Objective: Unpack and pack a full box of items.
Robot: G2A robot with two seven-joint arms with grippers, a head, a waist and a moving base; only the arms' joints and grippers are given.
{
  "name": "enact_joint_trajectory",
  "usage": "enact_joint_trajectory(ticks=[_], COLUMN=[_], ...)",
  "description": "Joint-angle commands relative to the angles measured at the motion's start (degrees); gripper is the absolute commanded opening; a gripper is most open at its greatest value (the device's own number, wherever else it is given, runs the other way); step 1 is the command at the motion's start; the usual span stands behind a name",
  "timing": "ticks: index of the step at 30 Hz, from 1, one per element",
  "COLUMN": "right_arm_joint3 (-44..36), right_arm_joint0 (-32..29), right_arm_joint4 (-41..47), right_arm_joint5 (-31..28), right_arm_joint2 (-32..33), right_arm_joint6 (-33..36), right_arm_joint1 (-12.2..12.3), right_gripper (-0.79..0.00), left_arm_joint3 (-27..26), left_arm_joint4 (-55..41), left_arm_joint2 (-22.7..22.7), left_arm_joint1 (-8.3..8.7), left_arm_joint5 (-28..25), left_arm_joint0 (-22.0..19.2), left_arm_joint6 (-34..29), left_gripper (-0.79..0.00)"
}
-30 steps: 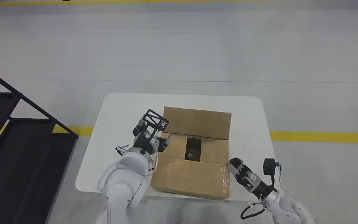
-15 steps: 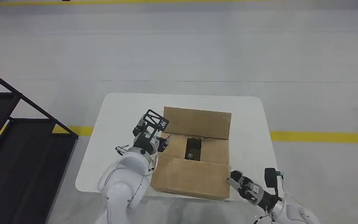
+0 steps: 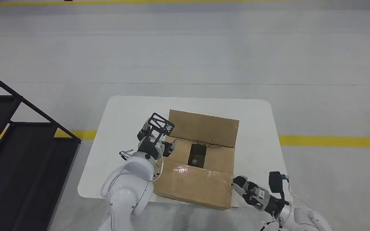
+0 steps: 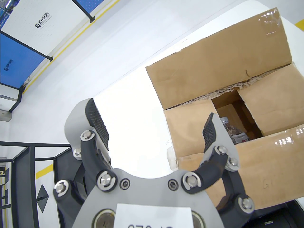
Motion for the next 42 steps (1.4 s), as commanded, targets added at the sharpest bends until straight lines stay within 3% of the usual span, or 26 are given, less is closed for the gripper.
enact_joint_trajectory(ticks=[1,14,22,29,39,41,42], right_arm_joint3=[0.05,1.5,3.2,3.56,1.66,1.38,1.21], right_arm_joint0=[0.0,2.11,4.64,3.43,2.09,2.1,2.19], right_arm_joint4=[0.96,1.28,1.64,2.53,2.96,3.1,3.07], right_arm_joint5=[0.69,7.22,5.77,2.89,1.16,1.53,1.95], right_arm_joint2=[0.03,-0.71,-3.37,-3.91,-4.91,-5.13,-5.18], right_arm_joint6=[-0.72,-4.07,-1.58,-0.23,4.81,5.81,6.47], right_arm_joint1=[0.03,-0.14,-0.05,0.36,1.2,1.35,1.43], right_gripper=[-0.591,-0.536,-0.539,-0.545,-0.603,-0.646,-0.72], left_arm_joint3=[0.0,0.0,0.0,0.0,0.0,0.0,0.0], left_arm_joint4=[0.0,0.0,0.0,0.0,0.0,0.0,0.0], left_arm_joint2=[0.0,0.0,0.0,0.0,0.0,0.0,0.0], left_arm_joint1=[0.0,0.0,0.0,0.0,0.0,0.0,0.0], left_arm_joint5=[0.0,0.0,0.0,0.0,0.0,0.0,0.0], left_arm_joint0=[0.0,0.0,0.0,0.0,0.0,0.0,0.0], left_arm_joint6=[0.0,0.0,0.0,0.0,0.0,0.0,0.0], left_gripper=[0.0,0.0,0.0,0.0,0.0,0.0,0.0])
